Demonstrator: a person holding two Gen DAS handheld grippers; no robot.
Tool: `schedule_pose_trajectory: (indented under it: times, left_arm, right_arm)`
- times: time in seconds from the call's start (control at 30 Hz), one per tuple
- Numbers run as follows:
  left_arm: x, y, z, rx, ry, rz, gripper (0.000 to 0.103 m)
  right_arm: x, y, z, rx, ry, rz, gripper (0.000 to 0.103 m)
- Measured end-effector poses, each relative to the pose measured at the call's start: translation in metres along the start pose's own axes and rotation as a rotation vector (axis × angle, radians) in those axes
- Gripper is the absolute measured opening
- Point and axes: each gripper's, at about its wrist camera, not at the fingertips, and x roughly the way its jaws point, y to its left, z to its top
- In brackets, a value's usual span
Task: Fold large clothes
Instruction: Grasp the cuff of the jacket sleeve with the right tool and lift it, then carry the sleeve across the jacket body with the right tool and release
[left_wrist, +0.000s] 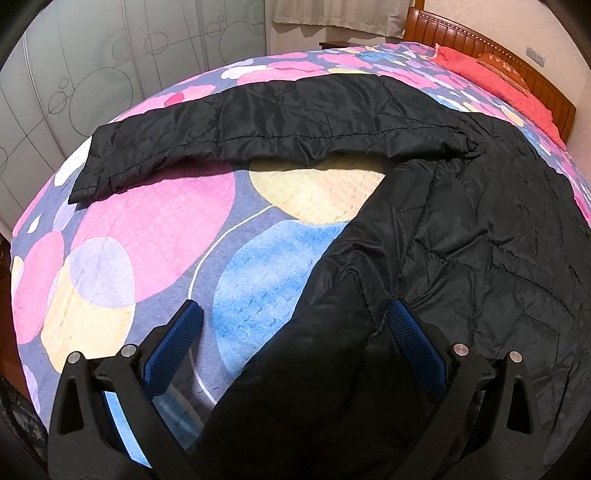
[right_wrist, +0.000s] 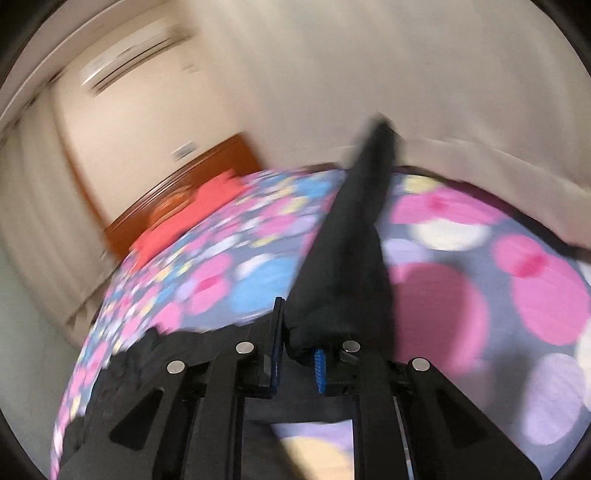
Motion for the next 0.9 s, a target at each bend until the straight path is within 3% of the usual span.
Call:
schedule_pose_trajectory:
  times: [0.17, 0.37, 0.6, 0.73, 0.9]
  left_arm:
    - [0.001, 0.0, -0.001, -0.002, -0.005, -0.005, 0.101]
    - [0.003, -0.001, -0.003, -0.004, -0.013, -0.01, 0.101]
    - [0.004, -0.001, -0.004, -0.005, -0.019, -0.013, 0.101]
    - [0.004, -0.001, -0.004, -0.004, -0.02, -0.013, 0.101]
    - [0.004, -0.002, -0.004, -0.002, -0.021, -0.01, 0.101]
  right_arm:
    - [0.023, 0.112, -0.029, -0.193, 0.07, 0.146, 0.013]
    - [0.044, 0.214, -0.081, -0.368, 0.158, 0.274, 0.013]
    - [0.07, 0.286, -0.151, -0.535, 0.308, 0.361, 0.013]
    - [0.095, 0.31, -0.196, -0.658, 0.407, 0.34, 0.013]
    - [0.113, 0.315, -0.223, -0.712, 0.505, 0.297, 0.014]
